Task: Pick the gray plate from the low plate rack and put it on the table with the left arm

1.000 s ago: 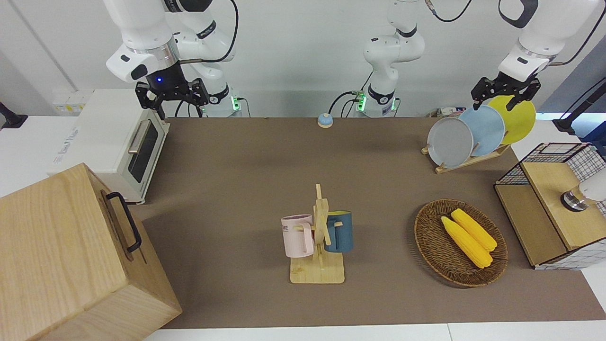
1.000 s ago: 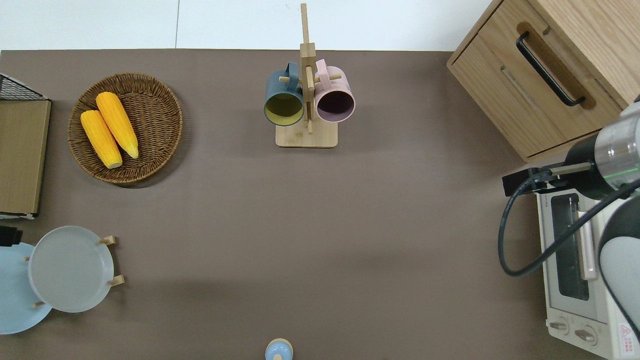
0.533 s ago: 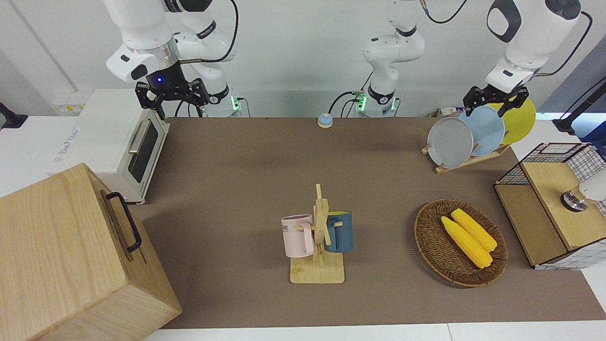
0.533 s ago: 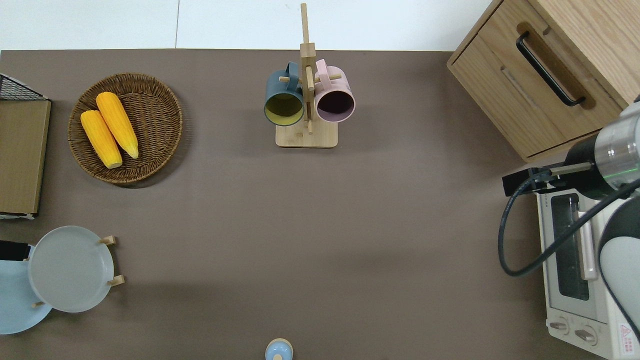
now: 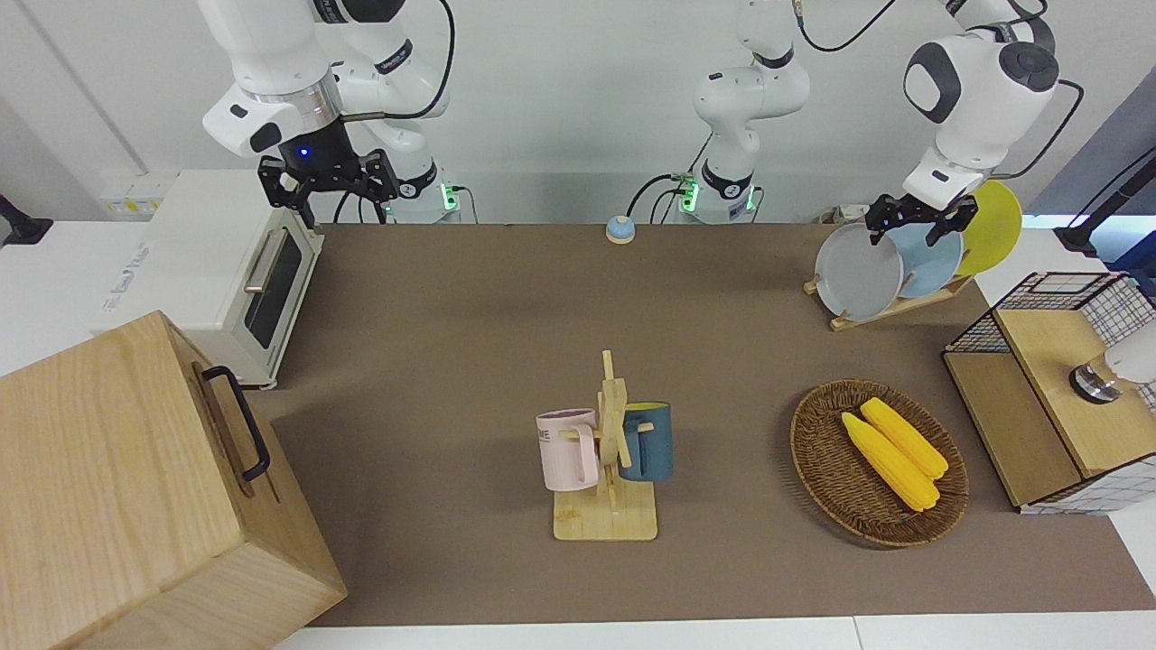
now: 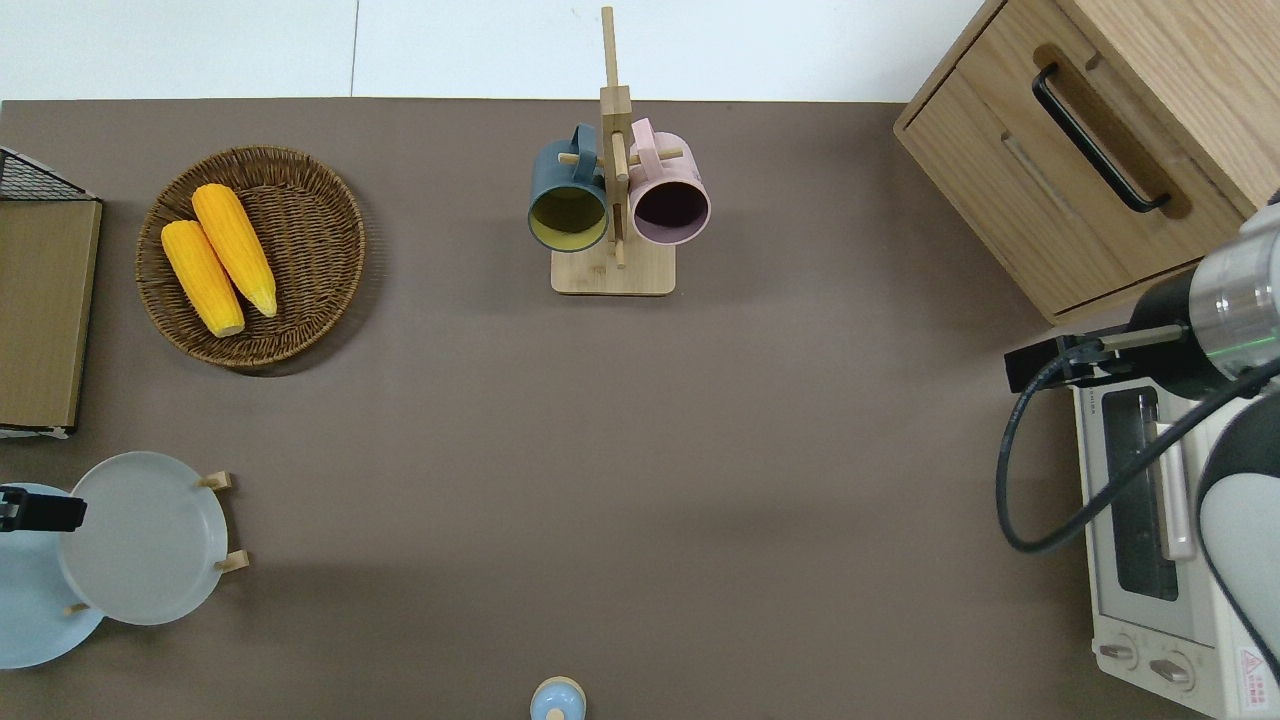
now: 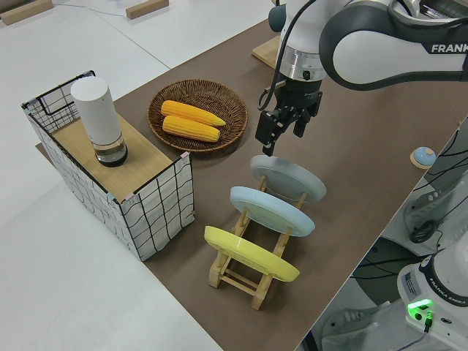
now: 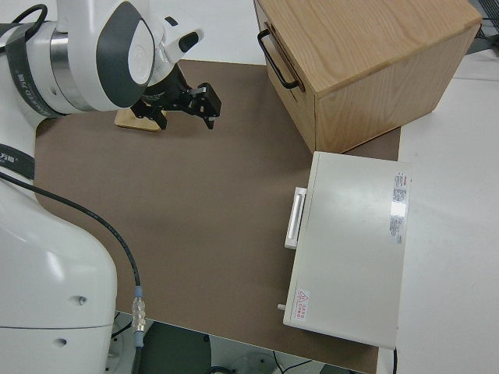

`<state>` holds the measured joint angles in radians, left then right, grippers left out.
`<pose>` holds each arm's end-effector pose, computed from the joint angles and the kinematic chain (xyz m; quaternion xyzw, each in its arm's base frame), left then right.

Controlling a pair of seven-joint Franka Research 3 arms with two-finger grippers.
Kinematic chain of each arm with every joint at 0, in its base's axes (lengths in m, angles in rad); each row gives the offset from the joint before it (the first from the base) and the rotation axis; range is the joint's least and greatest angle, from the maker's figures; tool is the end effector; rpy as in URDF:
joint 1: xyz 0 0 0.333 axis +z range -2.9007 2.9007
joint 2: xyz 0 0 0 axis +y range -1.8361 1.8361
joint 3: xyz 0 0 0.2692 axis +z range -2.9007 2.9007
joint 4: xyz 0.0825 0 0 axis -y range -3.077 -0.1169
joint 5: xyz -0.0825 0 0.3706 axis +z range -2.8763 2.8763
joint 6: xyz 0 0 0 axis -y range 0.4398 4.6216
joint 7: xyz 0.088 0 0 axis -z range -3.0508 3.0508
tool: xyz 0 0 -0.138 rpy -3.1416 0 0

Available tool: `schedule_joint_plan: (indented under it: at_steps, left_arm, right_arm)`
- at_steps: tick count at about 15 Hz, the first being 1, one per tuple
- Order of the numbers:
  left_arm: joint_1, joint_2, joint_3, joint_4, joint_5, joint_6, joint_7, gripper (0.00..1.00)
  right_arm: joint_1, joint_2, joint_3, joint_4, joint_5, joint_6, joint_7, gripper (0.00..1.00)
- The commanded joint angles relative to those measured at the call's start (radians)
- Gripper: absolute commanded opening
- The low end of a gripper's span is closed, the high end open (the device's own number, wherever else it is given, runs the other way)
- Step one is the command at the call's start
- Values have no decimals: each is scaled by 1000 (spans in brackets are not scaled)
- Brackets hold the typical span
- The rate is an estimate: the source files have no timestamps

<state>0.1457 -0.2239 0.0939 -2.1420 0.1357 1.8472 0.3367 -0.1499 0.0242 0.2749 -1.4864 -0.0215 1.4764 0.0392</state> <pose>0.4584 0.1279 0.4215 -0.9954 0.0708 0.0495 0.0418 0.5334 0.0623 0.5643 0.9989 0.0421 -0.0160 0.0088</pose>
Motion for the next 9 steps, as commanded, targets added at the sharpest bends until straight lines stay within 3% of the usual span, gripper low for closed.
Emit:
schedule_joint_plan:
  at_steps: [1, 9]
  left_arm:
    - [25, -38, -5, -94, 18, 84, -2, 993]
    - [28, -32, -5, -173, 16, 170, -8, 993]
  right_arm:
    - [-19, -3, 18, 9, -2, -15, 13, 983]
    - [-19, -1, 18, 9, -2, -13, 13, 983]
